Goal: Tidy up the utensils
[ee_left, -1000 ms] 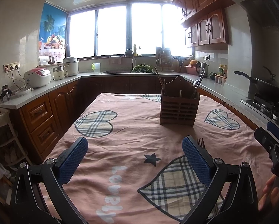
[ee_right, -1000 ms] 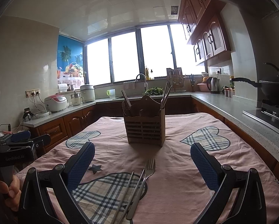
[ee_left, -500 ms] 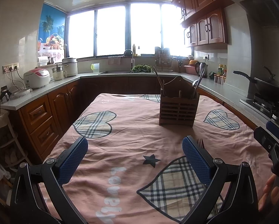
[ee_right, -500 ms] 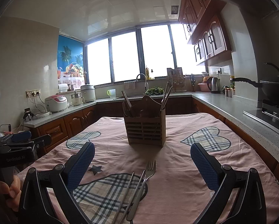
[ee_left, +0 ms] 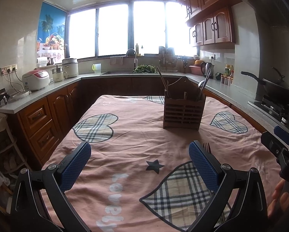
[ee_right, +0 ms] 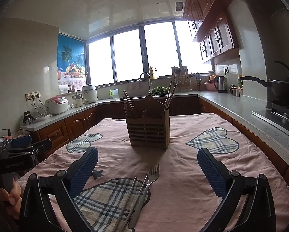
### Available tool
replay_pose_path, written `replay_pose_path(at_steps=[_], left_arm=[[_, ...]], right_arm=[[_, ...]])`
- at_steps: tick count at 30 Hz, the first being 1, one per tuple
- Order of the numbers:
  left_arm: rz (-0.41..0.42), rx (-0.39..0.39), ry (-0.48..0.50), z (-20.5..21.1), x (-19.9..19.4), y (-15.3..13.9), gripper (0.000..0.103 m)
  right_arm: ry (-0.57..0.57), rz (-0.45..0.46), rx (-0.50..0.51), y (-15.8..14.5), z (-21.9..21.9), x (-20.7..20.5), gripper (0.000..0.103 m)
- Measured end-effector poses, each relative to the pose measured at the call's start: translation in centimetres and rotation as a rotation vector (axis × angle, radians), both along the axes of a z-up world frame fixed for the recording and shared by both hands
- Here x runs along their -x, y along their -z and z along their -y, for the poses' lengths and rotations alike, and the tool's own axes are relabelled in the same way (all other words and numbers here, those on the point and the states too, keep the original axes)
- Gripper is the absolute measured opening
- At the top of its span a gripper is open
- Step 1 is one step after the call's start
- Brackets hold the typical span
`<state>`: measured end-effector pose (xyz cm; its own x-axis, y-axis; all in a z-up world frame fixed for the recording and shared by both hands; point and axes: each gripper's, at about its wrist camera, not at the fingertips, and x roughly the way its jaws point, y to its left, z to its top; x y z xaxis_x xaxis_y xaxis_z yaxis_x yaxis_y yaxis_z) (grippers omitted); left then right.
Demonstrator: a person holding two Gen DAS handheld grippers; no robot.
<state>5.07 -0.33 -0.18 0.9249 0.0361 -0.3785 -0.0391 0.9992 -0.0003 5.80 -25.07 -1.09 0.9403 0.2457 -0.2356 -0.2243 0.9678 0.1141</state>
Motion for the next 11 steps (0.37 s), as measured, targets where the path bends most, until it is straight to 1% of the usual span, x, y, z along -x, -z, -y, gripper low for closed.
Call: replay_pose_path(at_steps=[11], left_arm=[[-0.005,0.01,0.031,0.5,-1.2,-0.2,0.103]], right_arm=[[-0.002,-0.024,0.004,0.0,-0.1,-1.3,0.103]])
